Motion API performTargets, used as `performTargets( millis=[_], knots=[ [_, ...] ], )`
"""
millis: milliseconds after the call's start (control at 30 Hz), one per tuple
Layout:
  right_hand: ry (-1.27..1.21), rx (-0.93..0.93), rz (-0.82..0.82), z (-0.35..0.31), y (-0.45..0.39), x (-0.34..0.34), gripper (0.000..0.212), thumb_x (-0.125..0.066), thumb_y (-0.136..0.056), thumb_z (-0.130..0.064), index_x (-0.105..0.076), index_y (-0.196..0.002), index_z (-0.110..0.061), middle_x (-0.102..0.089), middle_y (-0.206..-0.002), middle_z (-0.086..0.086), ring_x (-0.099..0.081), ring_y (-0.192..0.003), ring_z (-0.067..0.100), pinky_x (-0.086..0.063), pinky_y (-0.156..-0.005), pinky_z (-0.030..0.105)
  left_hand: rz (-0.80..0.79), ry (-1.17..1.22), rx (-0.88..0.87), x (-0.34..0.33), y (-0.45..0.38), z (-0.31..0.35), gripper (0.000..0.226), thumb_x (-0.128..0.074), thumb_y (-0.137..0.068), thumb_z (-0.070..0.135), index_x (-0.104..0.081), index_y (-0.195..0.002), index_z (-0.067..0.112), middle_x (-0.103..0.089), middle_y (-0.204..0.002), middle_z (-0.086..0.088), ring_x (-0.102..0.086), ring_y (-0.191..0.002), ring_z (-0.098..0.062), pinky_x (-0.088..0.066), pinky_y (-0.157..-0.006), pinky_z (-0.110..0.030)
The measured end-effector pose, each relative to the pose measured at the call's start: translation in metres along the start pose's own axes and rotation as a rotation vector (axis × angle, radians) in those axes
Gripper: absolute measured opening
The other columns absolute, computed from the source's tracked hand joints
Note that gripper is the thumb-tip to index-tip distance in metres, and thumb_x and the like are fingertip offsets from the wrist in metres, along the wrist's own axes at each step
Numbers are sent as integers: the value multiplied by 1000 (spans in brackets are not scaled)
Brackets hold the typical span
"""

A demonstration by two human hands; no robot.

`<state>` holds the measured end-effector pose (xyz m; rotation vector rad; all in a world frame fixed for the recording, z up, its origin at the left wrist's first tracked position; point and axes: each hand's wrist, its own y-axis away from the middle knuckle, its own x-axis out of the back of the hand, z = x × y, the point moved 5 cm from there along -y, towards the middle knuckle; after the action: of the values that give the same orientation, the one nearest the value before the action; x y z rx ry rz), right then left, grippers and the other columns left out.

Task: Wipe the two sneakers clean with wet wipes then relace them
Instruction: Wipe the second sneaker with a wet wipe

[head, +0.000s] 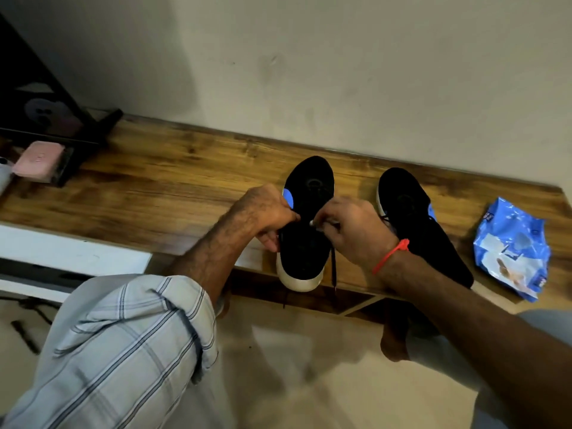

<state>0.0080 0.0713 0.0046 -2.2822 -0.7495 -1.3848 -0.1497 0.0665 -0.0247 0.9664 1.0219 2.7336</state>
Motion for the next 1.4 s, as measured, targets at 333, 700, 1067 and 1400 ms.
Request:
performTargets(
  millis=[333, 700, 1067, 1400],
  knots=[
    [-322, 191, 38, -27, 26, 5, 11, -68, -88, -7, -75, -94, -14, -70, -96, -2, -66, -87, 8, -53, -79, 19, 32, 52, 14, -6, -1, 2, 30, -72, -94, 27, -69, -109, 2, -76, -80, -18, -76, -63, -27, -65, -62, -41],
    [138, 34, -106, 42, 38, 20, 18, -54, -77, -10, -60, -61, -15, -68, -77, -3, -58, -65, 11, -56, -63, 32, 88, -11, -3, -13, -6, 4, 48, -69, -97, 28, -55, -140, 11, -71, -95, -17, -75, -60, -25, -61, -50, -35],
    [-359, -311, 111, 79, 41, 29, 11, -69, -90, -10, -76, -96, -16, -73, -92, -8, -69, -80, -2, -55, -71, 14, -142, -566, -650, -42, 15, 33, 43, -63, -90, 58, -75, -112, 23, -66, -106, 8, -61, -95, -5, -51, -77, -23],
    [-386, 62, 323, 25, 47, 40, 11, -74, -86, -10, -74, -97, -13, -72, -96, -6, -67, -93, 7, -57, -85, 29, 26, 132, -578, -15, 16, 50, 38, -48, -106, 44, -70, -86, 20, -72, -82, 7, -65, -75, -7, -50, -71, -28]
  ],
)
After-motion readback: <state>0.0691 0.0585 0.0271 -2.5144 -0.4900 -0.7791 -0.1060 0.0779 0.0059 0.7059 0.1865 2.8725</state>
